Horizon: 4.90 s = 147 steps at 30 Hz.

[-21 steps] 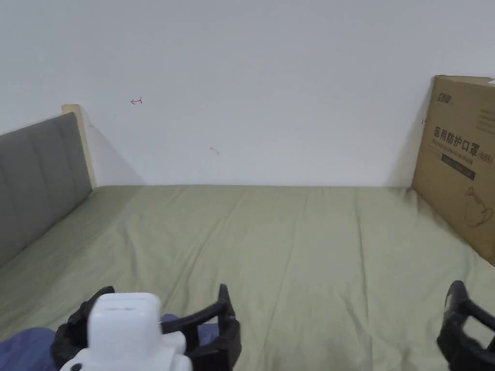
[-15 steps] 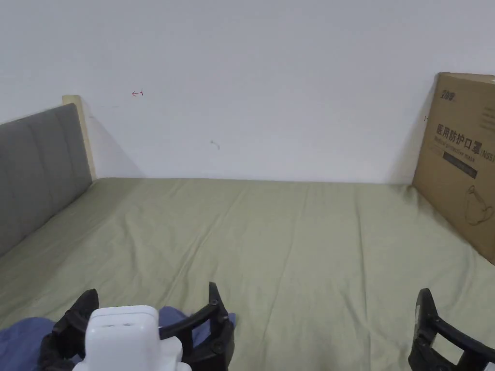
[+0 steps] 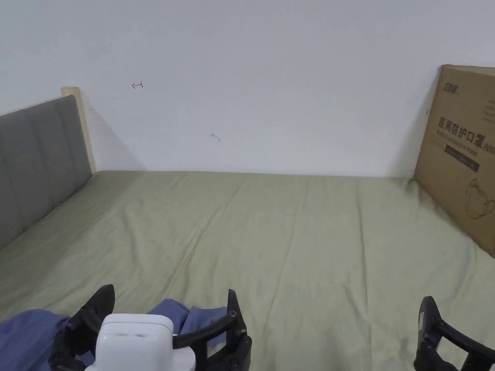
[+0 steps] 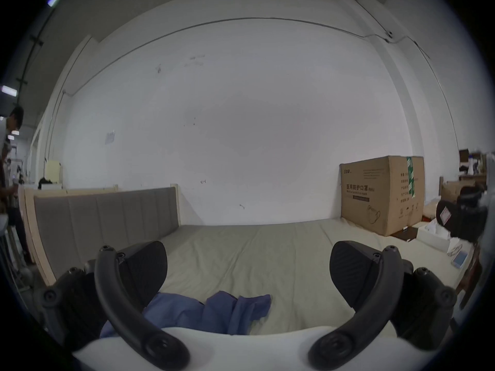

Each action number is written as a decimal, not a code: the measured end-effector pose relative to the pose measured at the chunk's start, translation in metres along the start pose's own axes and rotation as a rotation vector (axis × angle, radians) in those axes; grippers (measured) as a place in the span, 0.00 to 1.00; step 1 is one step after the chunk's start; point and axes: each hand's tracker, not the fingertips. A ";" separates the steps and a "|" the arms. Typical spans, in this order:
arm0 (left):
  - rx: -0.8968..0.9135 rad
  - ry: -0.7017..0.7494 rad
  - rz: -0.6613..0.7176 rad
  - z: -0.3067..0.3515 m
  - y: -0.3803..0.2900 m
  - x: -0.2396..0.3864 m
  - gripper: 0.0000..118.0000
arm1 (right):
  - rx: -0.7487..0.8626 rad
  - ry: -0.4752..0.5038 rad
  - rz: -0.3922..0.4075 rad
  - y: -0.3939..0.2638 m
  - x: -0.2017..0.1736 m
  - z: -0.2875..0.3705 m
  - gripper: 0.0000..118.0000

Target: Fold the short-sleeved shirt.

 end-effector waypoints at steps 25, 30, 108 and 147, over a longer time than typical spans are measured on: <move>-0.102 -0.064 -0.032 -0.004 0.000 0.001 0.92 | 0.006 0.068 0.038 0.005 -0.006 0.004 1.00; -0.131 -0.065 -0.046 -0.007 0.006 0.001 0.43 | -0.013 0.151 -0.055 0.013 0.002 0.007 0.75; -1.191 0.120 0.131 -0.182 -0.209 -0.258 0.90 | -0.634 0.530 -0.150 -0.012 -0.100 -0.082 0.00; -0.606 -0.604 0.039 -0.241 0.135 0.074 0.00 | -0.521 0.205 -0.303 0.027 0.087 -0.041 0.00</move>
